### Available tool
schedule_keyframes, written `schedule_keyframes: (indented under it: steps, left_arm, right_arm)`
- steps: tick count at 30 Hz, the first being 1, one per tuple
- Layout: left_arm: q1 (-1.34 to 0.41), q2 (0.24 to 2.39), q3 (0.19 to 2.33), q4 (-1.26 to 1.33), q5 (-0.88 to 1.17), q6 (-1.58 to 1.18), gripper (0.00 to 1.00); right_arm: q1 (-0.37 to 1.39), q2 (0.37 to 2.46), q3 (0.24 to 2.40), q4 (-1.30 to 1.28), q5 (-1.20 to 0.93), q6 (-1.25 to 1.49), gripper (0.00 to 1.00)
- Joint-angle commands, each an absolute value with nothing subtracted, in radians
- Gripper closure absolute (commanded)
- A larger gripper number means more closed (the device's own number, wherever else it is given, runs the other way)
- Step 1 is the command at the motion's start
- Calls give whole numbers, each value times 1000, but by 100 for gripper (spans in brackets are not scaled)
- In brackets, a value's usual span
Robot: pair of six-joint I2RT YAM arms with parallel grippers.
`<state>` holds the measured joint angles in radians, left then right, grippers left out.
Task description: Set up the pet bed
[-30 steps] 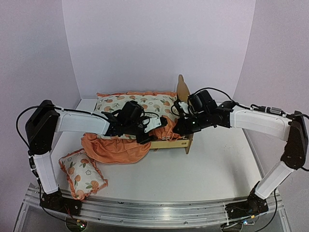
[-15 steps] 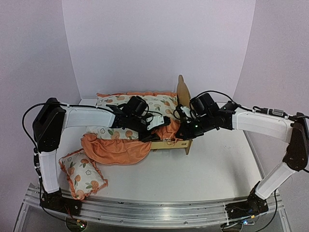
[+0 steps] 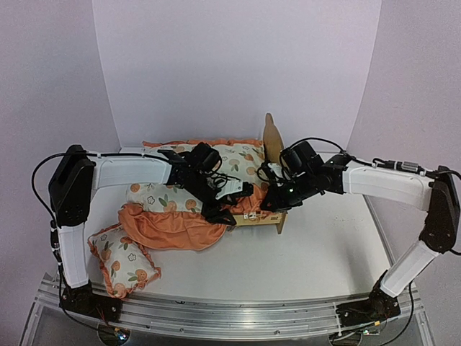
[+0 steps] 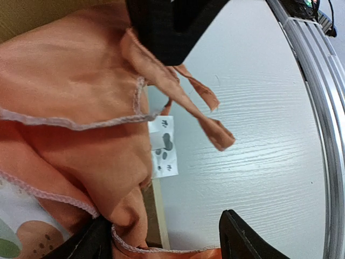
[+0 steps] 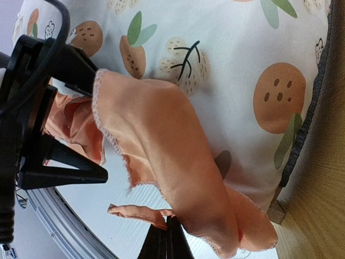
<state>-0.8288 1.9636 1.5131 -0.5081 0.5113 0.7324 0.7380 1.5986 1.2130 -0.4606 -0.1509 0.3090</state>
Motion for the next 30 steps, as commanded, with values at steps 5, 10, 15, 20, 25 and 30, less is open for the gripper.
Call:
schedule_keyframes:
  steps: [5, 10, 15, 20, 25, 30]
  left_arm:
    - [-833, 2075, 1591, -518, 364, 705, 30]
    - [-840, 2122, 1594, -547, 306, 714, 36]
    - [-848, 2128, 1579, -576, 288, 718, 55]
    - [-848, 2135, 1638, -627, 298, 687, 80]
    - [-835, 2153, 1762, -706, 328, 562, 100]
    - [-811, 2155, 1940, -797, 375, 438, 100]
  right_arm:
    - [735, 1631, 1258, -448, -188, 326, 100]
    - [735, 1634, 1262, -447, -193, 330, 99]
    - [735, 1629, 1254, -448, -198, 330, 98]
    - [735, 1588, 1227, -454, -222, 310, 93]
    - [735, 1495, 1177, -510, -229, 276, 84]
    - [734, 1418, 1130, -589, -257, 258, 65]
